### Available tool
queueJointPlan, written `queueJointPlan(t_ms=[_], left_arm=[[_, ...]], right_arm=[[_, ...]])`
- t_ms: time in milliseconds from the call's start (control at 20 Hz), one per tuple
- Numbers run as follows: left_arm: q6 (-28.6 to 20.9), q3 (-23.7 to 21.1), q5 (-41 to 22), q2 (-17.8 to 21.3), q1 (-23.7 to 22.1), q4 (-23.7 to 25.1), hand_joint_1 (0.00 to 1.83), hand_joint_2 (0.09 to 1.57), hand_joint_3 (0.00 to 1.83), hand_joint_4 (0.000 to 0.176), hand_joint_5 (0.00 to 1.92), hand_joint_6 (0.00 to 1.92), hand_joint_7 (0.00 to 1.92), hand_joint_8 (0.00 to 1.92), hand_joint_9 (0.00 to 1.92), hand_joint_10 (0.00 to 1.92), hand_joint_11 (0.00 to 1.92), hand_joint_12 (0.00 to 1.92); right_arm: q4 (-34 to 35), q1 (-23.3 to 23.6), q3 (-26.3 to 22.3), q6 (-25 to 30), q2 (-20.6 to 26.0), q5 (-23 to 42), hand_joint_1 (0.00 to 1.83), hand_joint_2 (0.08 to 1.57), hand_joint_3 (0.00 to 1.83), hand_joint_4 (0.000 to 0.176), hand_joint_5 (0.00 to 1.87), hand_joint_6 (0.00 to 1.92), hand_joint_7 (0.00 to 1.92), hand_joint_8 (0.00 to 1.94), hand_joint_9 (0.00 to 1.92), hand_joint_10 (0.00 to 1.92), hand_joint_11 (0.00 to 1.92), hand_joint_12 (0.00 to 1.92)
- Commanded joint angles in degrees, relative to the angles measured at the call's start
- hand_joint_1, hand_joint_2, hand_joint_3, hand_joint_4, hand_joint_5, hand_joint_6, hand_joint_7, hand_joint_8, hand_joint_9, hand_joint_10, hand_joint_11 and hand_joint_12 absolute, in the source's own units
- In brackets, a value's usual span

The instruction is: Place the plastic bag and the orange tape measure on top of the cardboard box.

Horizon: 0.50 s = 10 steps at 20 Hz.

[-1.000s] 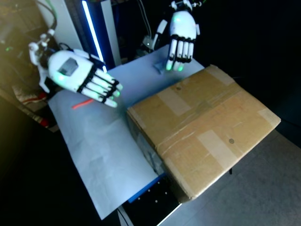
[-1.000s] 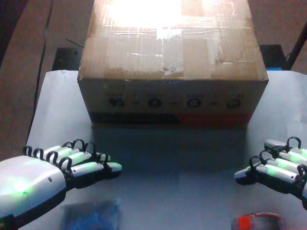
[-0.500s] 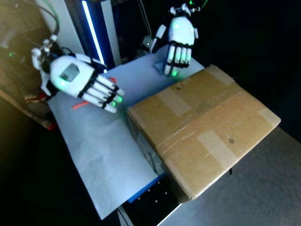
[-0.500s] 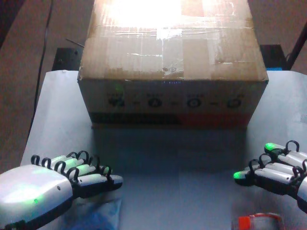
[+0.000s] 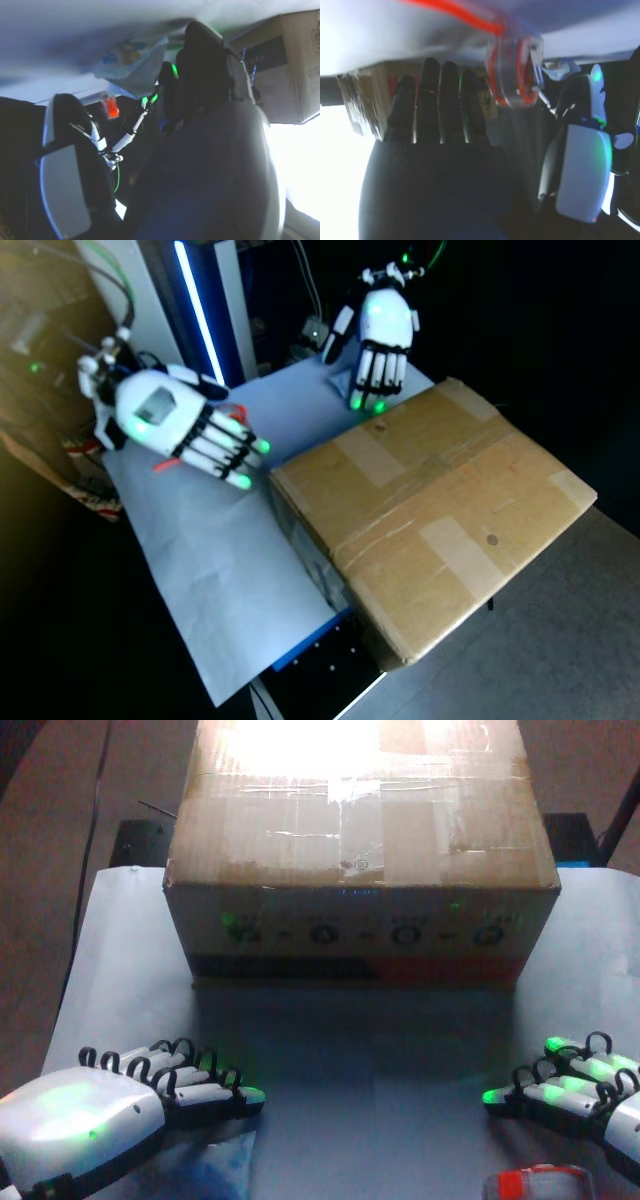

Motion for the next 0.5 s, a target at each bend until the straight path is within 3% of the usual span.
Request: queueJointPlan(t_ms=[0, 150, 250, 300, 350, 400, 450], left_arm=[[-0.3, 0.2, 1.4, -0.9, -0.4, 0.1, 0.76, 0.97, 0.0, 0.0, 0.36, 0.01, 0.22, 0.1, 0.0, 0.8, 0.0, 1.42], [-0.3, 0.8, 0.4, -2.1, 0.7, -0.7, 0.8, 0.99, 0.01, 0.0, 0.4, 0.02, 0.26, 0.11, 0.0, 0.84, 0.0, 1.37], [-0.3, 1.0, 0.1, -2.5, 1.0, -1.1, 0.86, 1.04, 0.01, 0.0, 0.45, 0.02, 0.31, 0.12, 0.0, 0.92, 0.0, 1.45], [-0.3, 1.1, -0.2, -2.7, 1.3, -1.3, 0.78, 1.09, 0.02, 0.0, 0.5, 0.03, 0.35, 0.15, 0.01, 0.98, 0.0, 1.53], [-0.3, 1.1, -0.4, -2.8, 1.6, -1.4, 0.89, 1.16, 0.0, 0.0, 0.67, 0.07, 0.3, 0.71, 0.05, 1.28, 0.0, 1.81], [-0.3, 1.1, -0.5, -2.9, 1.8, -1.7, 0.94, 1.17, 0.0, 0.0, 0.69, 0.08, 0.3, 0.76, 0.08, 1.27, 0.0, 1.82], [-0.3, 1.1, -0.6, -2.9, 1.9, -1.7, 0.97, 1.18, 0.01, 0.0, 0.73, 0.1, 0.34, 0.8, 0.14, 1.3, 0.0, 1.88]], right_arm=[[-1.1, 0.6, 0.3, 0.1, -0.5, -3.3, 0.61, 0.85, 0.0, 0.0, 0.23, 0.36, 0.32, 0.29, 0.09, 0.87, 0.0, 1.43], [0.8, 0.6, 0.7, -4.2, -1.4, -1.7, 0.61, 0.85, 0.0, 0.0, 0.27, 0.29, 0.36, 0.26, 0.14, 0.87, 0.0, 1.51], [1.0, 0.6, 0.9, -4.3, -1.6, -1.3, 0.62, 0.87, 0.01, 0.0, 0.3, 0.3, 0.37, 0.27, 0.16, 0.88, 0.0, 1.53], [1.1, 0.6, 1.0, -4.3, -1.8, -1.2, 0.65, 0.9, 0.01, 0.0, 0.39, 0.35, 0.43, 0.32, 0.19, 0.97, 0.0, 1.61], [1.1, 0.6, 1.0, -4.3, -1.9, -1.1, 0.88, 0.96, 0.01, 0.0, 0.62, 0.59, 0.47, 0.81, 0.3, 1.24, 0.08, 1.7], [1.1, 0.6, 1.0, -4.3, -2.0, -1.0, 0.96, 0.98, 0.01, 0.0, 0.68, 0.6, 0.49, 1.06, 0.35, 1.44, 0.16, 1.76], [1.1, 0.6, 1.0, -4.3, -2.0, -1.0, 1.02, 1.03, 0.01, 0.0, 0.74, 0.6, 0.55, 1.19, 0.44, 1.51, 0.24, 1.77]])
